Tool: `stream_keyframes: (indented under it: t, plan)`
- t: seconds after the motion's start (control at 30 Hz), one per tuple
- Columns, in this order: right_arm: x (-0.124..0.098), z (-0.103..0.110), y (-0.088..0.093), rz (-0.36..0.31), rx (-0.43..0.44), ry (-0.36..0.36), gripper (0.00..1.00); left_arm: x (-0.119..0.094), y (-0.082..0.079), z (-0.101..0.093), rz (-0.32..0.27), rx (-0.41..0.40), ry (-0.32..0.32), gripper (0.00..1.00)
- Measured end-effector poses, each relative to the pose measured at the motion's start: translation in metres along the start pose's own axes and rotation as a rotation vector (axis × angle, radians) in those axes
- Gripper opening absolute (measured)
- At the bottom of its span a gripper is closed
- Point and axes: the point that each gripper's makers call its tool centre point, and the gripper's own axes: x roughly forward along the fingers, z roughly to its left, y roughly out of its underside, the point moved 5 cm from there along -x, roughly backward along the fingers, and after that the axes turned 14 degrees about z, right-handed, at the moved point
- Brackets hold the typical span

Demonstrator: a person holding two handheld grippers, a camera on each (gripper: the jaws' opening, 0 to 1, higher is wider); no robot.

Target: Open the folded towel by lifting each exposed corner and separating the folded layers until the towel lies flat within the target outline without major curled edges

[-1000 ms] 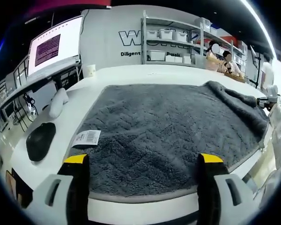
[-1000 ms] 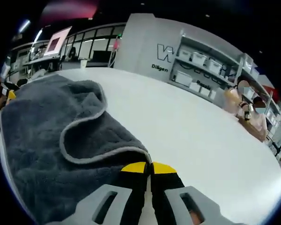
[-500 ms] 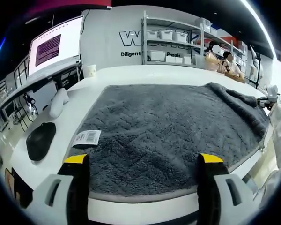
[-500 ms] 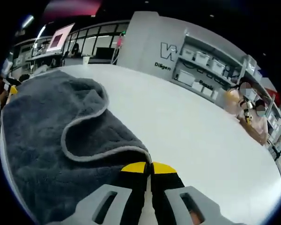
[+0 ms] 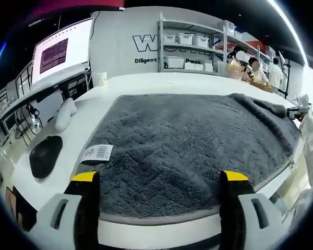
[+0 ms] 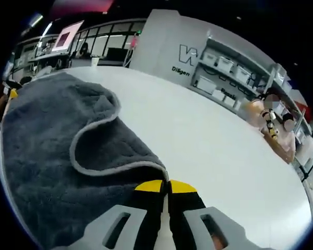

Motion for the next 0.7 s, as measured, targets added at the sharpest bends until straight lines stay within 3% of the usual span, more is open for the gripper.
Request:
stream_keyframes:
  t: [0.7]
  plan:
    - [-0.008, -0.0061, 0.0101, 0.027, -0.021, 0.035, 0.0, 0.0001, -0.0005, 0.0001, 0.002, 0.001, 0.002, 0.94]
